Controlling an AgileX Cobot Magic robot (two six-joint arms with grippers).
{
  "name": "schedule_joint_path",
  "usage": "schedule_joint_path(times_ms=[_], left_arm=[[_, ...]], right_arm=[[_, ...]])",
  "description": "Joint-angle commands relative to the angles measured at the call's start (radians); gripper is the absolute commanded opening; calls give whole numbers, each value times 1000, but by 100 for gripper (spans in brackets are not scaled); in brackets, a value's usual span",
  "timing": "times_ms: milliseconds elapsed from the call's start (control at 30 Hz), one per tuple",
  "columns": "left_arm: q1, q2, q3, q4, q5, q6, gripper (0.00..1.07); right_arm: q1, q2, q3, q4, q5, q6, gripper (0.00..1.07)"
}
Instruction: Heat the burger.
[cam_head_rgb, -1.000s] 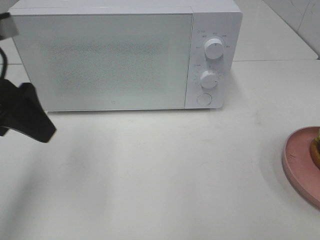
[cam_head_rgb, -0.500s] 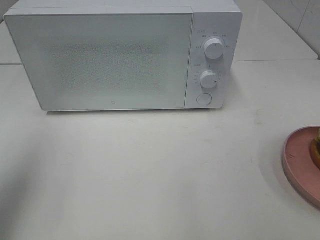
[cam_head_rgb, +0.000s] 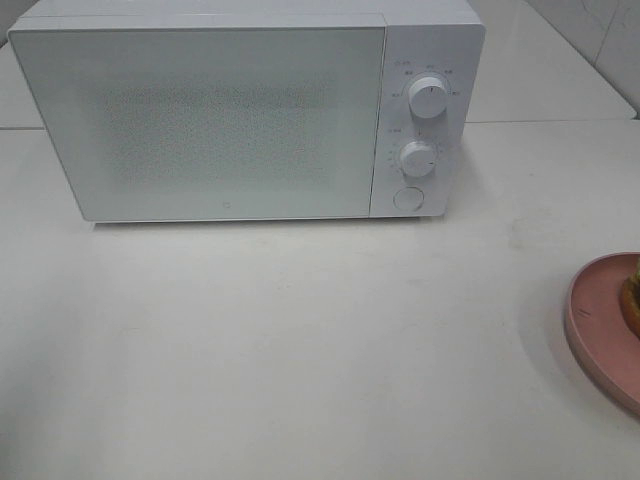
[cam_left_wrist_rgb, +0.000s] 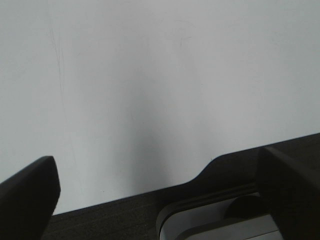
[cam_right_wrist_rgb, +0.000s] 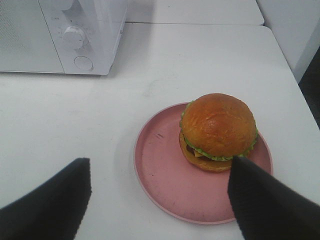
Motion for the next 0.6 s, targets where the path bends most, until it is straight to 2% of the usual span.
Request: schedule_joint_path(times_ms=[33, 133, 167, 267, 367, 600], left_arm=[[1, -119, 52, 13, -7, -69, 100], [1, -193, 71, 33, 2, -101, 100], [1, -252, 88, 51, 2, -103, 100], [1, -283, 95, 58, 2, -103, 100], [1, -419, 109, 65, -17, -104, 100], [1, -544, 109, 69, -17, -104, 100]], right_arm=[[-3, -33, 2, -2, 2, -4, 74], [-3, -33, 2, -2, 2, -4, 74], [-3, -33, 2, -2, 2, -4, 74], [-3, -33, 2, -2, 2, -4, 74], [-3, -33, 2, -2, 2, -4, 74], [-3, -33, 2, -2, 2, -4, 74]])
